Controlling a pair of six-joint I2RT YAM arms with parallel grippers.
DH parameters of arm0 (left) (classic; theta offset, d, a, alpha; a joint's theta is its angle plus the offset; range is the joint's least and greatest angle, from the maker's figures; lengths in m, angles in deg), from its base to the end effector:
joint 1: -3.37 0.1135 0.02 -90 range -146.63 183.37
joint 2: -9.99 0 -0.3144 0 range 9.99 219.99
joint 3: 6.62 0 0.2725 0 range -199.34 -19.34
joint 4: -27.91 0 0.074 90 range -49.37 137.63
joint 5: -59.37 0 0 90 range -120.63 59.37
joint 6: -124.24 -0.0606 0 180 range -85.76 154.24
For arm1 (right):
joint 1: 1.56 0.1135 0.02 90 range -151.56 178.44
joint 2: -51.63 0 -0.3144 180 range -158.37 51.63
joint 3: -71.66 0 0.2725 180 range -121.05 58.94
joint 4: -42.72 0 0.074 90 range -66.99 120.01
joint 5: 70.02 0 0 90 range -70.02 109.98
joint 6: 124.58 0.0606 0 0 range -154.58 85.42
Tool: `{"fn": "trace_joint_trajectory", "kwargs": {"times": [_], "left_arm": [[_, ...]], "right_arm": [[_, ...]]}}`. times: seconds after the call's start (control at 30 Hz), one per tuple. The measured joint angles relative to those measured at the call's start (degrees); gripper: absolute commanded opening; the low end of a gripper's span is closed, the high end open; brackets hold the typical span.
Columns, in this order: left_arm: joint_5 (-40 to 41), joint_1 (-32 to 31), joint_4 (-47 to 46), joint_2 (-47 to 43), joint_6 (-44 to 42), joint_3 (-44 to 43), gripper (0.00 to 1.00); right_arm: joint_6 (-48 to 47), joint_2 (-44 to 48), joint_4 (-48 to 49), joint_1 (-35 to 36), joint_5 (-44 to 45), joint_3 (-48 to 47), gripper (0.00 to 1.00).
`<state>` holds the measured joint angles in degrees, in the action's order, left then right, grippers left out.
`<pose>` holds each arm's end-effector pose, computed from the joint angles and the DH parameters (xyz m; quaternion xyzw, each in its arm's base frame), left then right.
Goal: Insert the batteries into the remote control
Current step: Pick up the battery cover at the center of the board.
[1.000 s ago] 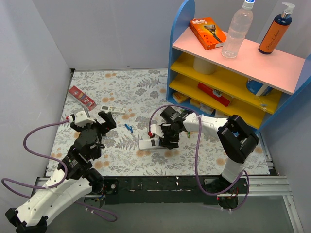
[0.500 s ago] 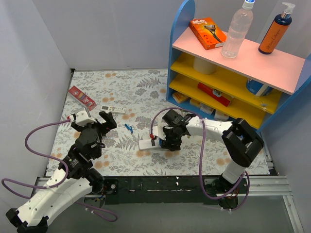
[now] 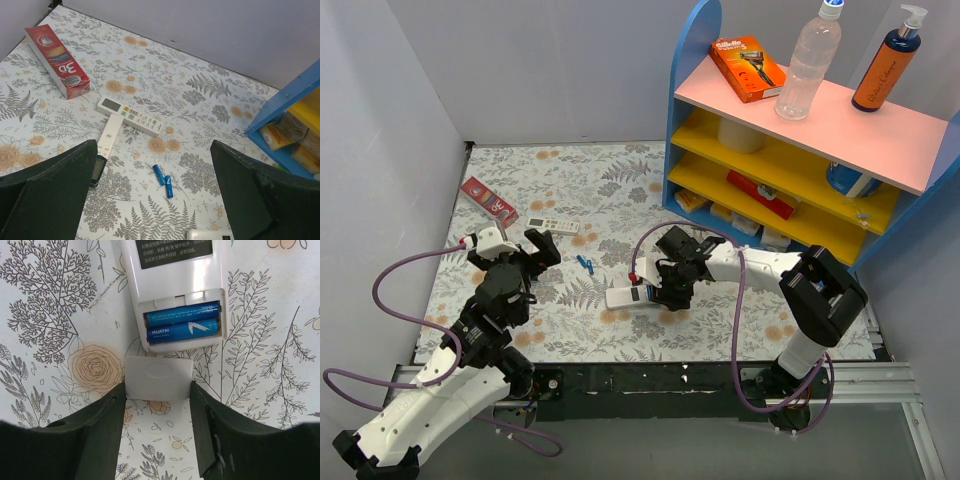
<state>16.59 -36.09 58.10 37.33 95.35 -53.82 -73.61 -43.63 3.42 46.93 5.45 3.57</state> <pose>0.1134 -0.0358 0.3298 -0.3841 0.6429 -0.2550 0.6116 0.2167 0.2678 0.1805 -0.6903 0.6836 0.1401 0.1914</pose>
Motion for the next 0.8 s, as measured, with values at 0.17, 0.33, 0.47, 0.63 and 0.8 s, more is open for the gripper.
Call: {"fn": "trace_joint_trajectory", "kwargs": {"times": [0.17, 0.33, 0.47, 0.63, 0.8], "left_arm": [[-0.35, 0.11, 0.00, 0.07, 0.07, 0.00, 0.98], [-0.83, 0.42, 0.02, 0.46, 0.26, 0.00, 0.98], [-1.27, 0.50, 0.02, 0.48, 0.26, 0.00, 0.98], [-1.44, 0.79, 0.02, 0.48, 0.31, 0.00, 0.98], [-1.64, 1.05, 0.02, 0.48, 0.44, 0.00, 0.98]], "right_arm": [[0.37, 0.09, 0.15, 0.00, 0.04, 0.07, 0.32], [0.85, 0.44, -0.96, 0.02, 0.13, 0.07, 0.28], [0.90, 1.16, -3.39, 0.02, 0.96, -0.15, 0.28], [0.31, 1.99, -5.66, 0.02, 1.53, -2.86, 0.28], [-0.74, 2.21, -6.38, 0.02, 1.53, -6.45, 0.28]]}}
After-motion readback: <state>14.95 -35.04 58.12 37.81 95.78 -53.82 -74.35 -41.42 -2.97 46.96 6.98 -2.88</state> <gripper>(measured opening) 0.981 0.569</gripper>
